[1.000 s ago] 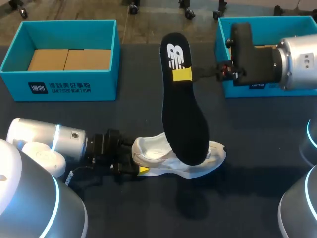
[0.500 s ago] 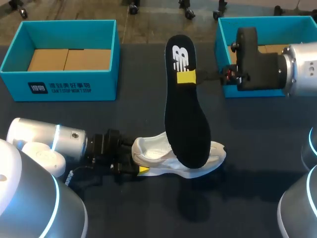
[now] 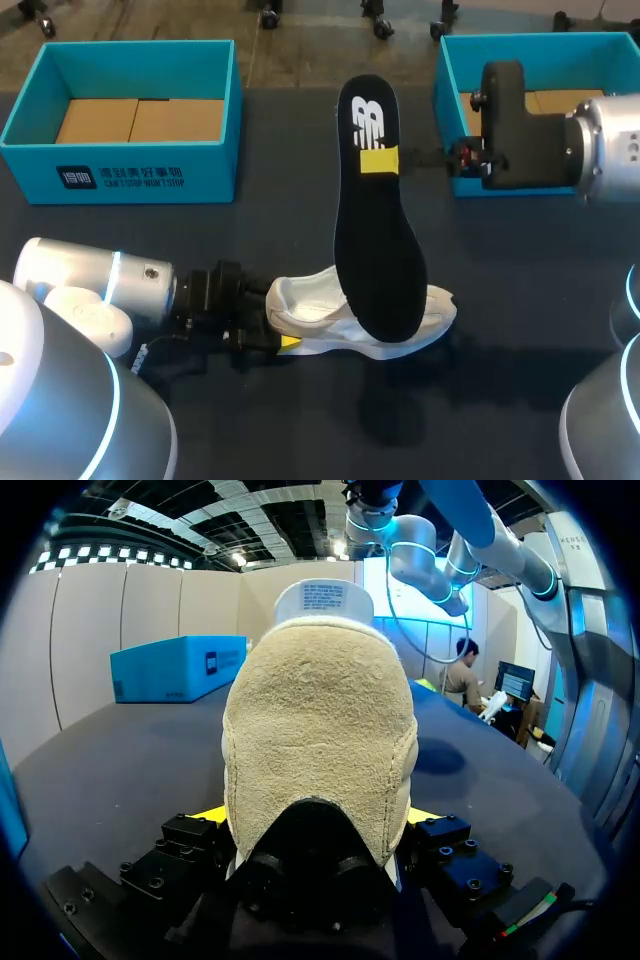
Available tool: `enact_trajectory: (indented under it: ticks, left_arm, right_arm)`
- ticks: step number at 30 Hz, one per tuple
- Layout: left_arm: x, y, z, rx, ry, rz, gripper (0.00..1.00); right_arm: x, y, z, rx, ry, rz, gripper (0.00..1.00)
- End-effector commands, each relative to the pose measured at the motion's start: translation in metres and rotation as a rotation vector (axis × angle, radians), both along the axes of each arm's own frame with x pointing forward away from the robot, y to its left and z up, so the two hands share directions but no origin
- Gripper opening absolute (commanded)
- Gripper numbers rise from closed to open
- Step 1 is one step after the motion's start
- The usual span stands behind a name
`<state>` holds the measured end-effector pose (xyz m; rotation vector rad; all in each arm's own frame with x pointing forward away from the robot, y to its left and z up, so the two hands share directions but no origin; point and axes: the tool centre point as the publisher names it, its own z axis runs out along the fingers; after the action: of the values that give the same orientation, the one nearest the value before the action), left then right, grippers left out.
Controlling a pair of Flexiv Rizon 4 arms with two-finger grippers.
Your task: Take the shoe out of the shoebox, open the shoe tongue, remove and reinsert the insole, then place the shoe into the shoebox
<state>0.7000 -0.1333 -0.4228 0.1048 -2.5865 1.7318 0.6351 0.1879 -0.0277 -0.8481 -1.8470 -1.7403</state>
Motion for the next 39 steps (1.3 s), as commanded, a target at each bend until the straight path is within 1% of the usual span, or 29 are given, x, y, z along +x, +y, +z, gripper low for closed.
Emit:
enact_trajectory:
  ticks: [1,5,10,17,21,37,39]
  left_arm:
    - [-0.002,0.004,0.001,0.005,-0.002,0.005,1.0]
    - [-0.002,0.008,0.003,0.017,0.002,0.004,1.0]
    - [-0.002,0.013,0.006,0.074,-0.033,-0.003,1.0]
    - [0.004,0.023,0.022,0.189,-0.086,-0.024,1.0]
    - [0.007,0.028,0.026,0.253,-0.106,-0.037,1.0]
    - [0.008,0.029,0.027,0.26,-0.102,-0.038,1.0]
    - [0.007,0.03,0.029,0.311,-0.136,-0.041,1.0]
  right_arm:
    - [-0.001,0.002,-0.001,0.001,0.0,-0.003,0.0]
    - [-0.001,0.002,-0.001,0.001,0.0,-0.003,0.0]
    - [-0.001,0.002,-0.001,0.001,0.0,-0.003,0.0]
    - [-0.001,0.002,-0.001,0.001,0.0,-0.003,0.0]
    - [-0.001,0.002,-0.001,0.001,0.0,-0.003,0.0]
    - [-0.001,0.002,-0.001,0.001,0.0,-0.003,0.0]
    - [-0.001,0.002,-0.001,0.001,0.0,-0.003,0.0]
